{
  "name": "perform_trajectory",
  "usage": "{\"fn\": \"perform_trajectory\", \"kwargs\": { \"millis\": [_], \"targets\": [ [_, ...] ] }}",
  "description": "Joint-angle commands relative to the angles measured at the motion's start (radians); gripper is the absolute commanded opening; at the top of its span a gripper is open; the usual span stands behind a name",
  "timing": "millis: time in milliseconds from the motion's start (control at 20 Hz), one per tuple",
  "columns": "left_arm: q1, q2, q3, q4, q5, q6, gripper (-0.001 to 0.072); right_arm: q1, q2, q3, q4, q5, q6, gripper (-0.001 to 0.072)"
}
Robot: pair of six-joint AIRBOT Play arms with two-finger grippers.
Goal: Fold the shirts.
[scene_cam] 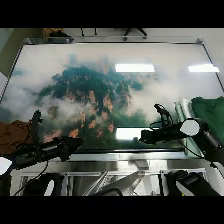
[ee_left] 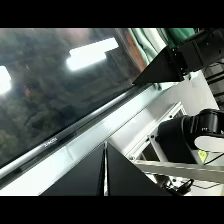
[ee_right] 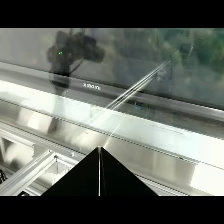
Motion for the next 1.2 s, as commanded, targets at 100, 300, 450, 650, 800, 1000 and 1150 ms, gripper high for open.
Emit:
{"fn": "perform_trajectory", "kwargs": {
  "millis": [100, 300, 450, 650, 800, 1000, 1150],
  "targets": [
    [0.0, 0.002, 0.021, 0.091, 0.047, -0.025, 0.0015, 0.001, 0.001, 0.0, 0.0, 0.002, 0.0, 0.0021],
    [0.0, 0.002, 0.191, 0.684, 0.055, -0.302, 0.0016, 0.001, 0.001, 0.0, 0.0, 0.002, 0.0, 0.0021],
    [0.0, 0.002, 0.287, 1.138, 0.058, -0.428, 0.0325, 0.001, 0.001, 0.0, 0.0, 0.002, -0.001, 0.0021],
    [0.013, -0.085, 0.293, 1.582, 0.053, -0.546, 0.069, 0.001, 0.001, 0.0, 0.0, 0.002, -0.037, 0.0021],
    [0.151, -0.264, 0.291, 1.607, 0.089, -0.544, 0.069, 0.001, 0.001, 0.0, 0.0, 0.002, -0.037, 0.0021],
    [0.44, -0.553, 0.291, 1.477, 0.145, -0.502, 0.0691, 0.001, 0.001, 0.0, 0.0, 0.002, -0.037, 0.0021],
    [0.564, -0.721, 0.291, 1.374, 0.237, -0.408, 0.0691, 0.001, 0.001, 0.0, 0.0, -0.002, -0.037, 0.0021]
  ]
}}
